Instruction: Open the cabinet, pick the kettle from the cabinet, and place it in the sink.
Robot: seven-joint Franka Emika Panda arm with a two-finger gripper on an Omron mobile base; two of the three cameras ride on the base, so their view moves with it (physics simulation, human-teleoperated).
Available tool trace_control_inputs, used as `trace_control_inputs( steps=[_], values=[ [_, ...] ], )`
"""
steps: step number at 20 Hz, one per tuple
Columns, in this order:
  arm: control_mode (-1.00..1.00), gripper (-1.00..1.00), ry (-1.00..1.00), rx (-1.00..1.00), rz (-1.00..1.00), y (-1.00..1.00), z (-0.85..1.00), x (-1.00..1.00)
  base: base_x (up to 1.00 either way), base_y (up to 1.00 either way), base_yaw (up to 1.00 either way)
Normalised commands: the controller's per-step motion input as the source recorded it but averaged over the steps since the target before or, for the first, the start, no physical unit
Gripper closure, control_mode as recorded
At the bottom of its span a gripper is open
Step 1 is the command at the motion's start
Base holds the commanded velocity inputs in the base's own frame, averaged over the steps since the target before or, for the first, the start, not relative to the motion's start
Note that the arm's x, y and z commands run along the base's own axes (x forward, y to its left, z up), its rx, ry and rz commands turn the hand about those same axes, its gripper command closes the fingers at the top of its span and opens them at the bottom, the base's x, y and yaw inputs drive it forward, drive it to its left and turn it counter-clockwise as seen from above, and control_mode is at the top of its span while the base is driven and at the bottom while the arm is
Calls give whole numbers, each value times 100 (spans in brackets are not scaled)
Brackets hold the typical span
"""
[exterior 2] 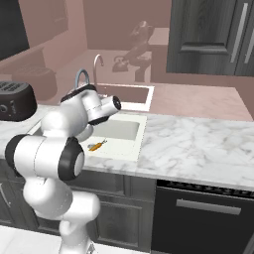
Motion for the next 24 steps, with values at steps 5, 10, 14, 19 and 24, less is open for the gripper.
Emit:
trace_control_inputs(
  steps=[5,10,14,19,24],
  values=[
    [-100,100,11,0,0,17,-8,14,0,0,0],
    [-100,100,11,2,0,13,-7,16,0,0,0],
    [-100,100,6,8,1,8,-14,10,0,0,0],
    [-100,100,3,12,2,5,-16,6,0,0,0],
    [-100,100,0,9,3,10,-18,5,0,0,0]
  ],
)
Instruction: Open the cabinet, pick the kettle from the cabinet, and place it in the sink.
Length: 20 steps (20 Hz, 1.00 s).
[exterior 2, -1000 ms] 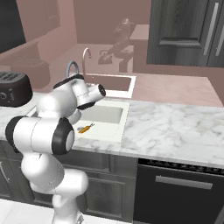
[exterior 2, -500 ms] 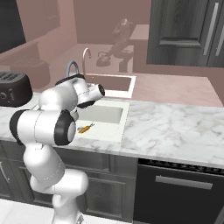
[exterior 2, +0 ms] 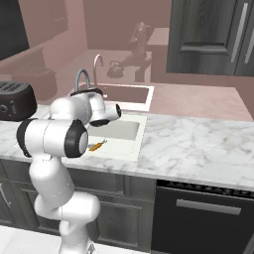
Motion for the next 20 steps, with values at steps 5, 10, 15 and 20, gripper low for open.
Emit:
trace_control_inputs(
  steps=[5,10,15,20],
  values=[
    [-100,100,0,0,0,18,-10,13,0,0,0],
    [-100,100,0,-4,0,20,-9,15,0,0,0],
    [-100,100,0,-1,0,14,-10,16,0,0,0],
    [-100,100,4,0,2,8,-18,12,0,0,0]
  ],
)
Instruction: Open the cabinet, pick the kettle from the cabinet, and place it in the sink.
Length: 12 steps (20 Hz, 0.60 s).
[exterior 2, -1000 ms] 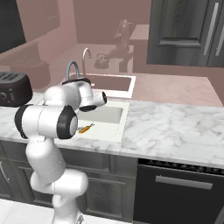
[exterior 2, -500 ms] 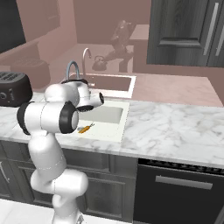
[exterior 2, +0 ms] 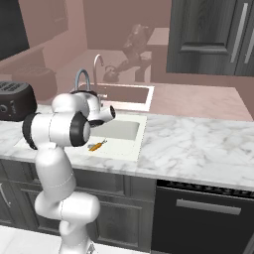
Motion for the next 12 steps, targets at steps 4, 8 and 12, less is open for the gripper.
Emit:
trace_control_inputs(
  steps=[4,8,12],
  values=[
    [-100,100,9,0,5,10,-21,13,0,0,0],
    [-100,100,10,0,5,8,-22,14,0,0,0],
    [-100,100,8,0,6,5,-21,13,0,0,0]
  ],
)
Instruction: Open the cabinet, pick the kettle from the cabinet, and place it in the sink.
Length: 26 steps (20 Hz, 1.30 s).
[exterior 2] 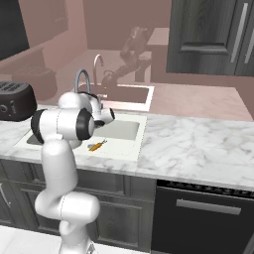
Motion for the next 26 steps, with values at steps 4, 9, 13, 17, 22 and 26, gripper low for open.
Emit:
trace_control_inputs(
  steps=[4,9,13,17,22,26],
  values=[
    [-100,100,4,0,6,9,-19,12,0,0,0],
    [-100,100,1,0,6,10,-16,10,0,0,0],
    [-100,100,0,0,5,13,-14,11,0,0,0],
    [-100,100,0,0,2,9,-6,20,0,0,0],
    [-100,100,0,0,0,2,0,22,0,0,0],
    [-100,100,-2,0,0,5,-1,11,0,0,0]
  ],
)
